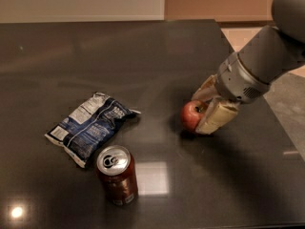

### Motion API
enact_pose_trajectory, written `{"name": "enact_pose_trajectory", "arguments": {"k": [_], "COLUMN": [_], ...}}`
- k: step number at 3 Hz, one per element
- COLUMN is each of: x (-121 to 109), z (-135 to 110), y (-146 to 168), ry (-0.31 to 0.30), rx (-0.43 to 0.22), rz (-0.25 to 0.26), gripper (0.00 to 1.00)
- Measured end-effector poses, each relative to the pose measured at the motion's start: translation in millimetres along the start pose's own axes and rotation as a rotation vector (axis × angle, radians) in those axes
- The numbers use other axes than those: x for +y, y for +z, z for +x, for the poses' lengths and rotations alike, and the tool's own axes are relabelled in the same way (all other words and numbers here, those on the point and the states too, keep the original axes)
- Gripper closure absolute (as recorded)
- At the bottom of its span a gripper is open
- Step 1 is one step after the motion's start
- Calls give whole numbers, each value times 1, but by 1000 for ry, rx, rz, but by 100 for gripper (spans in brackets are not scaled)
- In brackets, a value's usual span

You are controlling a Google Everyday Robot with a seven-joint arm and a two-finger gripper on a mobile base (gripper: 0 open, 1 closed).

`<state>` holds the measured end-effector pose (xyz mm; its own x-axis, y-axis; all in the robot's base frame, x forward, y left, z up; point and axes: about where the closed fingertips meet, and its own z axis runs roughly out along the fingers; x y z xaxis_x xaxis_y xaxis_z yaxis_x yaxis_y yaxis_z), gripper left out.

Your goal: Move apple near blue chip bag

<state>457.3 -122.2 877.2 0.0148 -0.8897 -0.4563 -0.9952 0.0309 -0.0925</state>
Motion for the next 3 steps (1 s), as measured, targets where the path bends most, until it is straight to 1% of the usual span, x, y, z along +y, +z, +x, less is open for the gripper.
{"name": "enact_pose_trajectory", "arguments": {"k": [1, 2, 3], "x": [-14, -25, -29], "z": [-37, -74, -99], "y": [10, 34, 58], "ry": [-38, -85, -125], "rx": [-40, -58, -52], "rz": [-21, -44, -63], "gripper": [100, 100, 83]}}
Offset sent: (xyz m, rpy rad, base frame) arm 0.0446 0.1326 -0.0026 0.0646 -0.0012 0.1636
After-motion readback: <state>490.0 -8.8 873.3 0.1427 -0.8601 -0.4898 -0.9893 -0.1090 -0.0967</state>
